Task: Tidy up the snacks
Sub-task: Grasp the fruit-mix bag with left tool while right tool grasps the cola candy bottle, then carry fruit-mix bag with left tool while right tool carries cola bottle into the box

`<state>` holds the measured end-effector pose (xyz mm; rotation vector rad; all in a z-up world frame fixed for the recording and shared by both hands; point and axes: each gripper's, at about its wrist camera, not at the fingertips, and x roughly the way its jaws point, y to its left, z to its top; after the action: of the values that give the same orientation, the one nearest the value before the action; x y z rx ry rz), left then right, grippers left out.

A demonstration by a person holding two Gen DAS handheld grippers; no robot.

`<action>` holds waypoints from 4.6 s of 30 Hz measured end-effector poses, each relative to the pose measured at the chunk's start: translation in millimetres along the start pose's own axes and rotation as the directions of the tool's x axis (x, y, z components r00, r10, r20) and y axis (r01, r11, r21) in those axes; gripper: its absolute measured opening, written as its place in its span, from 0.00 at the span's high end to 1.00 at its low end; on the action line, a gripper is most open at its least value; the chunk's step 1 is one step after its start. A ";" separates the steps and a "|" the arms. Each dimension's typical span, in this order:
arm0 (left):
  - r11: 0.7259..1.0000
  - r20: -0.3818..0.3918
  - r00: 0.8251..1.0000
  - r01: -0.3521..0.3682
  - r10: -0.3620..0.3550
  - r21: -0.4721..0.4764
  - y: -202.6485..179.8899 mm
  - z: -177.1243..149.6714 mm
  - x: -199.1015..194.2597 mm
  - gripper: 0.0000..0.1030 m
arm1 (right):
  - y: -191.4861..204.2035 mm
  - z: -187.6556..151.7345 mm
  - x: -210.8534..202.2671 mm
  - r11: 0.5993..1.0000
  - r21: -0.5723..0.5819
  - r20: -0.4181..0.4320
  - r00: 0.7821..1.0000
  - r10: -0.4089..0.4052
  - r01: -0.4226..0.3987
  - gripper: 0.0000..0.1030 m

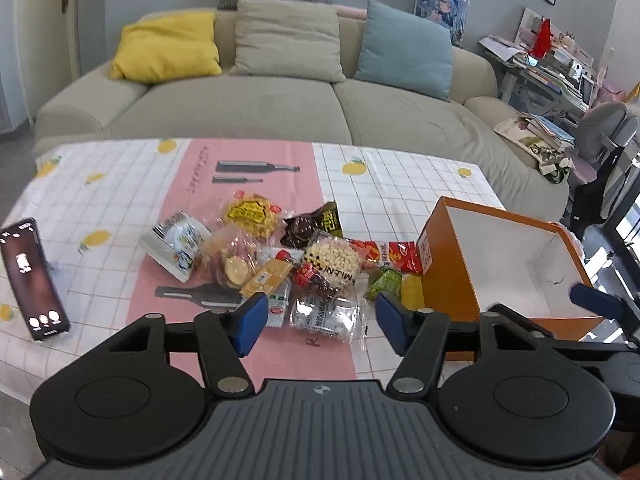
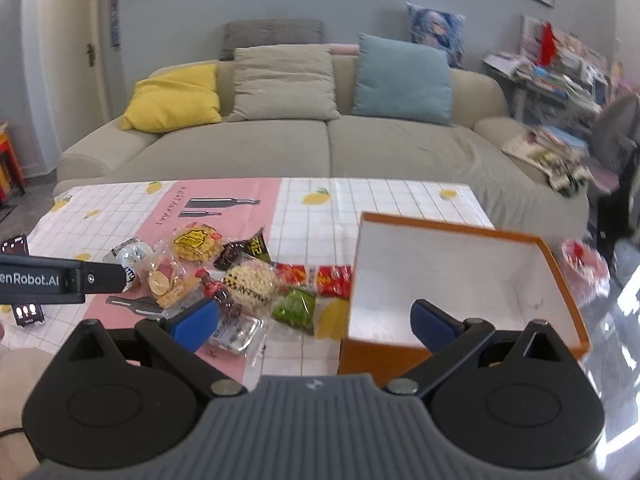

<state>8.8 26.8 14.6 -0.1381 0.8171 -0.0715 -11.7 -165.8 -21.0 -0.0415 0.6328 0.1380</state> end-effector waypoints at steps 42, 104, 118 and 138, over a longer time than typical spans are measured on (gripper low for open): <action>0.856 -0.304 0.931 -0.320 0.204 -0.406 111.6 53.7 221.7 0.12 | 92.6 5.6 267.4 0.924 -0.100 -0.327 0.889 0.321 -0.370 0.68; 0.879 -0.341 0.911 0.345 -0.231 0.328 -190.8 57.8 196.2 0.35 | -223.3 24.6 133.4 0.903 0.430 -0.354 0.917 0.184 -0.015 0.70; 0.779 -0.487 0.869 0.363 -0.086 0.511 -220.4 32.0 235.4 0.34 | -240.7 -10.2 201.5 0.836 0.544 -0.541 0.790 0.291 0.065 0.70; 0.806 -0.447 0.885 0.355 -0.127 0.473 -201.7 61.7 205.2 0.20 | -226.1 -21.0 232.6 0.828 0.548 -0.607 0.735 0.301 0.114 0.69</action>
<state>191.8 -190.8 -61.3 0.3279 1.1524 -0.5975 193.4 -364.4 -176.4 0.5439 1.4032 0.0287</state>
